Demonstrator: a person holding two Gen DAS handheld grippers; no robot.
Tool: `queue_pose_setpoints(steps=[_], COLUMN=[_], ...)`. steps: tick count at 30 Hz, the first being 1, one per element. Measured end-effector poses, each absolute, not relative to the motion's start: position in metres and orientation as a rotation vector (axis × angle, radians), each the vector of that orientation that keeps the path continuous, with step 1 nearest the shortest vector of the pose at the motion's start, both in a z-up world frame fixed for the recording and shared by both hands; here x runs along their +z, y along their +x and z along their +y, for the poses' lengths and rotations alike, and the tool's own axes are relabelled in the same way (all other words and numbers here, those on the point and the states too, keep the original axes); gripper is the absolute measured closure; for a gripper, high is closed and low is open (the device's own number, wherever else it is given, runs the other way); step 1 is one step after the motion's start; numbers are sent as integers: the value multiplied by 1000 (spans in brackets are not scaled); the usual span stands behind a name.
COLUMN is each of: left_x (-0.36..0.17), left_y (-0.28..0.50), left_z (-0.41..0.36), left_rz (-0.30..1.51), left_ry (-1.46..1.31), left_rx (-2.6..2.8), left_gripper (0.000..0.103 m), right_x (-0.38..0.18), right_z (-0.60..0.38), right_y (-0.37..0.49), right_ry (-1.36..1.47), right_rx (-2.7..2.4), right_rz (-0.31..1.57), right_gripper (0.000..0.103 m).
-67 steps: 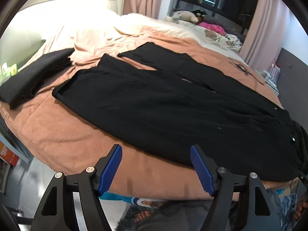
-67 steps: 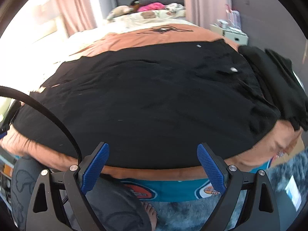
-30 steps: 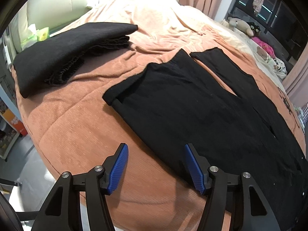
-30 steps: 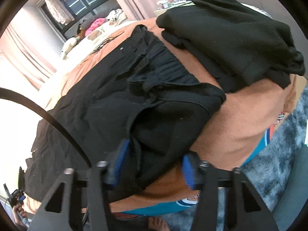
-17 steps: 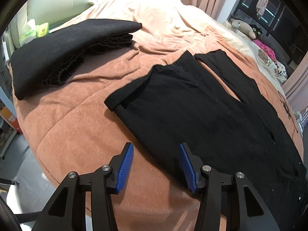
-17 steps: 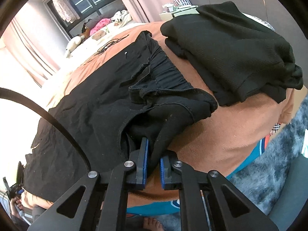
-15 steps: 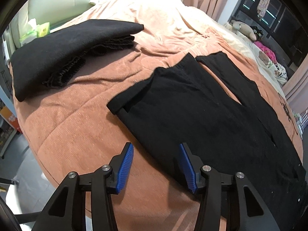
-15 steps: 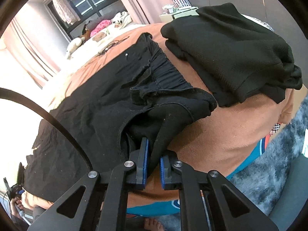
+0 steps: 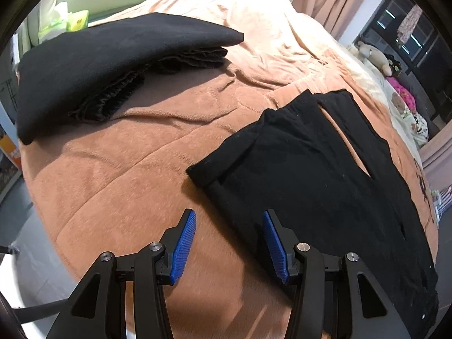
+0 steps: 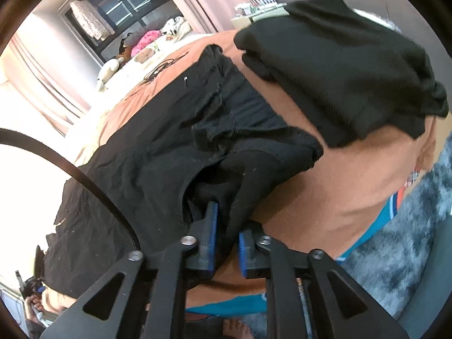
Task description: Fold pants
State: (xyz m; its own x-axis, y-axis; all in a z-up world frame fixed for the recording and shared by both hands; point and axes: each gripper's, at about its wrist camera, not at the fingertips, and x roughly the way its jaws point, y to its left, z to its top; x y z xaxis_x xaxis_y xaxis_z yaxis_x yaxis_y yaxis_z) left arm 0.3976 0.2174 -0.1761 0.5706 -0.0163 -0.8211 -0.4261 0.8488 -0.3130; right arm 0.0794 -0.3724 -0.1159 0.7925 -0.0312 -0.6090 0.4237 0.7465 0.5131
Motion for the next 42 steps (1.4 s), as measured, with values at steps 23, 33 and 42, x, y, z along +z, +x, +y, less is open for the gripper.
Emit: queue_pose_setpoints(steps=[23, 33, 42], left_x=[-112, -61, -17], left_y=[419, 450, 509], left_z=[196, 186, 162], left_rz=[793, 707, 648], left_ry=[-413, -370, -328], left_rx=[299, 244, 195], left_gripper=[98, 99, 100], right_x=[-87, -45, -30], right_z=[-380, -377, -387], right_y=[80, 90, 118], right_ry=[704, 658, 658], right_rx=[-265, -246, -275], right_rz=[502, 430, 419], right_gripper=[101, 101, 102])
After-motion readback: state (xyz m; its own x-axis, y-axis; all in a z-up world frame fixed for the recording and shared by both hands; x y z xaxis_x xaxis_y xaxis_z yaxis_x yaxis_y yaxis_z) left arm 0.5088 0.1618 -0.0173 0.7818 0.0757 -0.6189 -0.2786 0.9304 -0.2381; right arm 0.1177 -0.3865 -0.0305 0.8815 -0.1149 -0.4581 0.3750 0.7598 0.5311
